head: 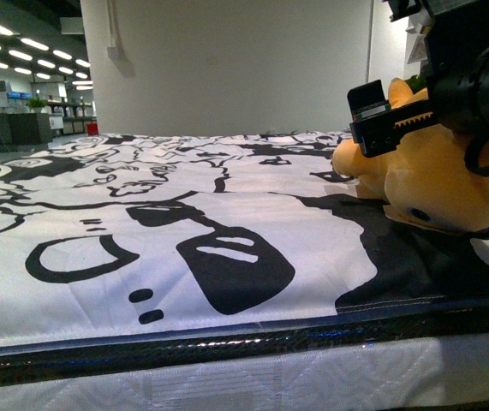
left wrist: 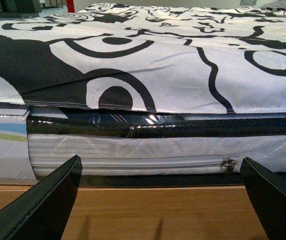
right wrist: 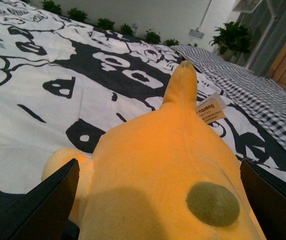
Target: Put away toys
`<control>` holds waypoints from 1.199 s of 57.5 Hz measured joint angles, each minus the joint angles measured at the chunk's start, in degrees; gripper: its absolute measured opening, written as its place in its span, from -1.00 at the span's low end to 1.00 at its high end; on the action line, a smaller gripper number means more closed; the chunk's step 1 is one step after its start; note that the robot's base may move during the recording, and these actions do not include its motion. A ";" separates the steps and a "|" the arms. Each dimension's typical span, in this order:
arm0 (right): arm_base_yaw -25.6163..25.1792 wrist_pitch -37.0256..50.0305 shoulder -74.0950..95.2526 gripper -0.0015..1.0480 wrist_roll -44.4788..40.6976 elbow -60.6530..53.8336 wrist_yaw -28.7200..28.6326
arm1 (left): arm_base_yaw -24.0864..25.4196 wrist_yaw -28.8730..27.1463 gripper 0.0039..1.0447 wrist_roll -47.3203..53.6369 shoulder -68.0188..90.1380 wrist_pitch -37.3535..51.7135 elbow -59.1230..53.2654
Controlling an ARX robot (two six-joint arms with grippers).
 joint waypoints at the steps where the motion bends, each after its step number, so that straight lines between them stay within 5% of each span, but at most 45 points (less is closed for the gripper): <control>1: -0.24 -0.74 -0.57 0.87 0.17 -0.37 -0.24 | 0.00 0.00 0.89 0.00 0.00 0.00 0.00; 20: 0.11 -6.36 -7.54 0.86 4.09 -6.69 -4.22 | 0.00 0.00 0.89 0.00 0.00 0.00 0.00; 39: 4.70 -5.51 -10.67 0.01 4.42 -9.68 -4.83 | 0.00 0.00 0.89 0.00 0.00 0.00 0.00; 50: 6.03 -2.25 -11.13 -0.67 2.64 -11.04 -3.98 | 0.00 0.00 0.89 0.00 0.00 0.00 0.00; 57: 6.60 -0.85 -11.13 -0.88 1.42 -11.69 -3.74 | 0.00 0.00 0.89 0.00 0.00 0.00 0.00; 69: 6.95 0.44 -11.06 -0.89 0.96 -12.11 -3.52 | 0.00 0.00 0.89 0.00 0.00 0.00 0.00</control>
